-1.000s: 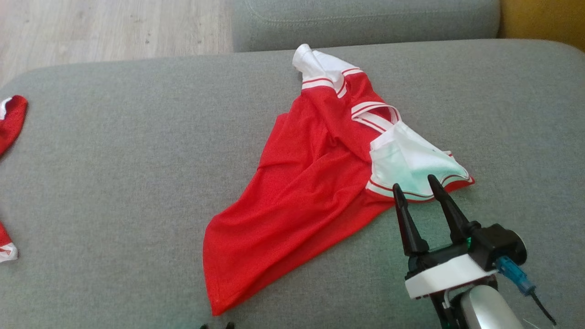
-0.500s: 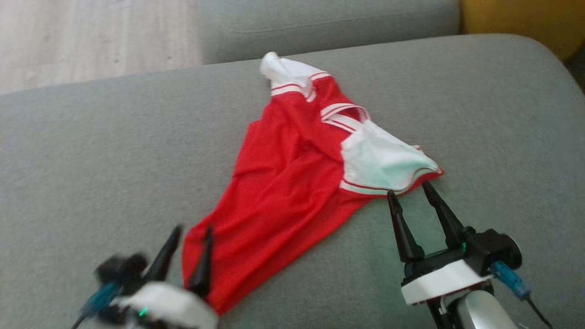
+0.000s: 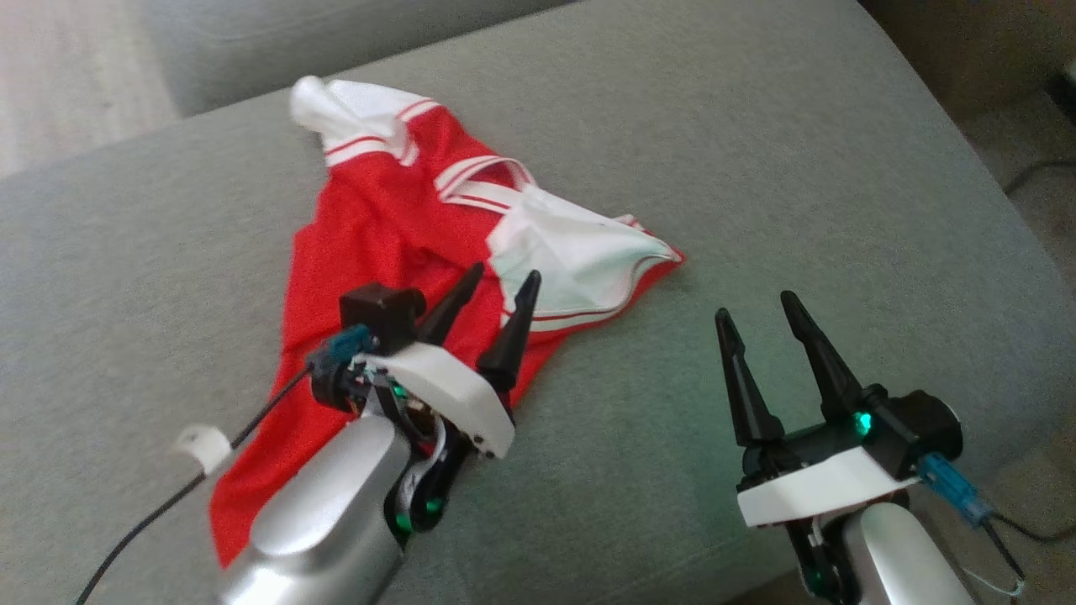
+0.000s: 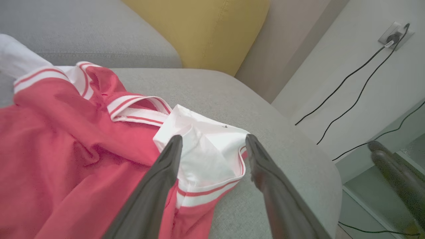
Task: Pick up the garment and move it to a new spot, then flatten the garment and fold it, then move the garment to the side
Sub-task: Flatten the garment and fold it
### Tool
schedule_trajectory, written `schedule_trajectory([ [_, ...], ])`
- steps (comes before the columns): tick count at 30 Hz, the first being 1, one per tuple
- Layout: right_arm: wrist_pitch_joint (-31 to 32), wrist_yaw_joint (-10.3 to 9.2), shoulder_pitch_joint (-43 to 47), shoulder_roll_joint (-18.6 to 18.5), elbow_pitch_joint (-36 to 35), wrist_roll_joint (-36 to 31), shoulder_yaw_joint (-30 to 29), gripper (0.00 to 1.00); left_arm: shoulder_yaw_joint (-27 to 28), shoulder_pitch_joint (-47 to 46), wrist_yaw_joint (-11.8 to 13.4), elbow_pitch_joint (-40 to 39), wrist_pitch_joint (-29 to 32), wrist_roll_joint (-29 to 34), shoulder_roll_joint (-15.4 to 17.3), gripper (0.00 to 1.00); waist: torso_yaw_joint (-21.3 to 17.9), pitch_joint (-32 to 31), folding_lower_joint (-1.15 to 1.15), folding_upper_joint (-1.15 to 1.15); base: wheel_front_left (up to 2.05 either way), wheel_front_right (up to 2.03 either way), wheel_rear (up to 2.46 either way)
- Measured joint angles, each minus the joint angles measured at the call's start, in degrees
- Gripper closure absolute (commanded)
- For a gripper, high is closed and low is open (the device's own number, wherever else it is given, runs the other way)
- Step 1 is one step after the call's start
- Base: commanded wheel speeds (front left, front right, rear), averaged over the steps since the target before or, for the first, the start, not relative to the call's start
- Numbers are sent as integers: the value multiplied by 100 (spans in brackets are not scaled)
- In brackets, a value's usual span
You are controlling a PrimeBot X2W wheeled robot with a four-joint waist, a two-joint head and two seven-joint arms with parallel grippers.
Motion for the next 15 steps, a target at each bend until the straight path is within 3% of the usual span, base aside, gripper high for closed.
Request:
schedule_trajectory([
  [6,0,0,-2,1,-7,51,5,0,-14,-536,-185,1104,75,9,-148,0,-396,192,0,0,0,0,0],
  [15,0,0,-3,1,-12,108,24,0,33,-996,-336,1887,168,0,-170,0,-488,153,0,0,0,0,0],
])
